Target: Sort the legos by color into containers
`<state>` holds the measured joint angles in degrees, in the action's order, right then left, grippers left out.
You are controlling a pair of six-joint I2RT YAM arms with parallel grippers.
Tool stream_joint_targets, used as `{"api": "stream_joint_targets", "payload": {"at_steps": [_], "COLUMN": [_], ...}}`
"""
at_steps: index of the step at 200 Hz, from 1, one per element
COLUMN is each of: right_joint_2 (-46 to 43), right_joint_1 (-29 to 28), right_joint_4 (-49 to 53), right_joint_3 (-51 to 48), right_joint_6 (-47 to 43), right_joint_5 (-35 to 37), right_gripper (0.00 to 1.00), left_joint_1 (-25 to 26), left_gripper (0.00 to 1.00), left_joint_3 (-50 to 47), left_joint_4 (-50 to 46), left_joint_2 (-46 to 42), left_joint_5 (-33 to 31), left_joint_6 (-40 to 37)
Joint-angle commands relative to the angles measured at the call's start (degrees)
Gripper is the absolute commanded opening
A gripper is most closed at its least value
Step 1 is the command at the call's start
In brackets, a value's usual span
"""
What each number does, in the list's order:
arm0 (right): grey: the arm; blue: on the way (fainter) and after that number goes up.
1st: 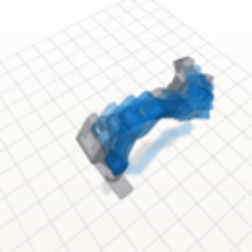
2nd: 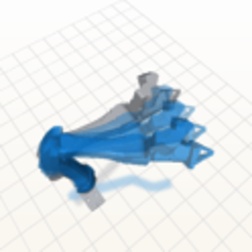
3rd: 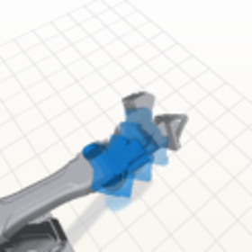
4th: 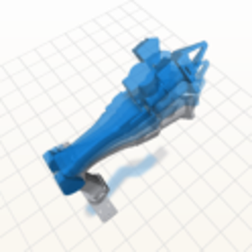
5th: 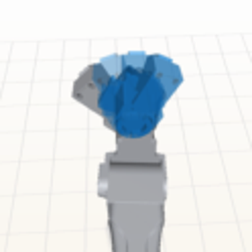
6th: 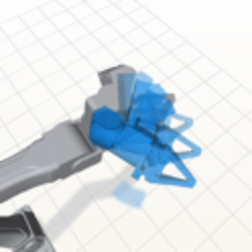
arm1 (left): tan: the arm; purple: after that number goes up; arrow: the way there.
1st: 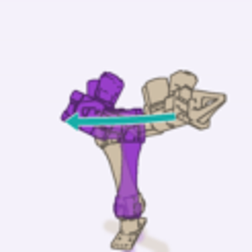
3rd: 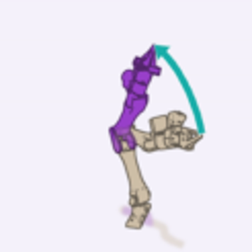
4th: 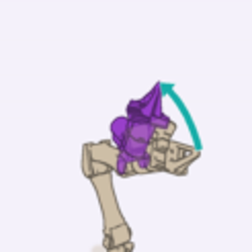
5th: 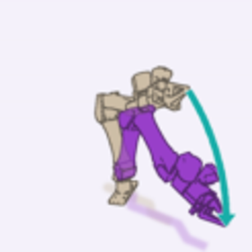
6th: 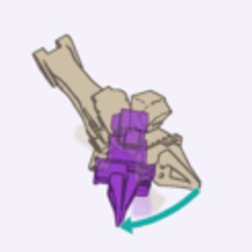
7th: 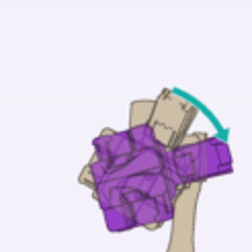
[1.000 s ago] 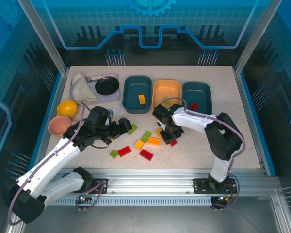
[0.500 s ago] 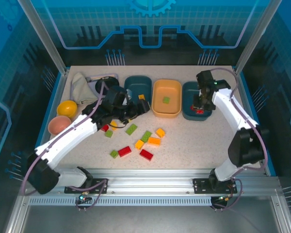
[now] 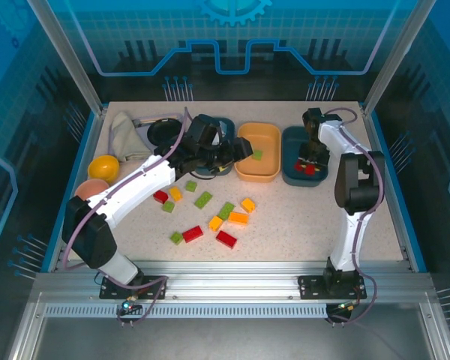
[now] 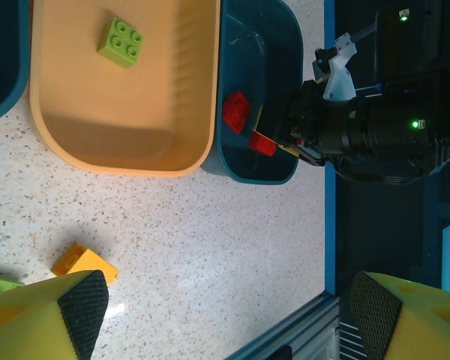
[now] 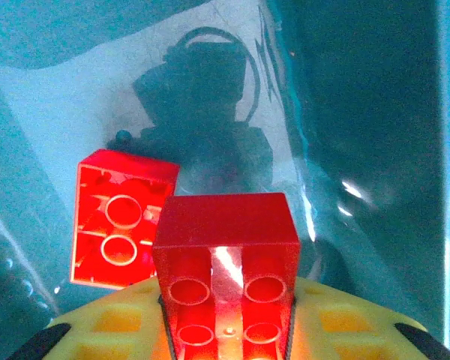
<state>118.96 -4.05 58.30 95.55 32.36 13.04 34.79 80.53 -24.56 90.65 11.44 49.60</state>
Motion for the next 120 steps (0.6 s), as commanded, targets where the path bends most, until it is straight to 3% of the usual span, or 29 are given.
{"api": "stream_joint_targets", "payload": {"at_steps": [1, 55, 78, 98, 120], "right_joint_2": [1.8, 0.8, -2.6, -8.3, -17.1], "right_joint_1": [1.0, -0.3, -2.0, -5.3, -13.9], "right_joint_4": [2.5, 2.6, 2.9, 1.0, -6.4], "right_joint_3": [1.7, 3.5, 4.9, 4.1, -1.3], "right_joint_6": [3.3, 3.5, 3.0, 2.0, -2.2], "right_joint_5": [-0.4, -1.2, -1.0, -1.5, -3.1], "right_gripper": [0.37, 0.6, 0.64, 0.64, 0.65], "left_joint_1": [0.5, 0.3, -0.6, -4.7, -12.0], "left_gripper": [0.88, 0.88, 0.88, 0.87, 0.85], "left_joint_3": [1.8, 0.1, -3.1, -7.1, -10.7], "left_joint_4": [-0.8, -8.6, -13.6, -17.6, -23.0], "left_joint_2": [-0.1, -4.2, -7.6, -10.5, -10.7], "left_joint_5": [0.2, -5.0, -8.6, -9.6, -8.2], "left_joint_6": [-1.4, -0.8, 2.1, 4.3, 4.5]}}
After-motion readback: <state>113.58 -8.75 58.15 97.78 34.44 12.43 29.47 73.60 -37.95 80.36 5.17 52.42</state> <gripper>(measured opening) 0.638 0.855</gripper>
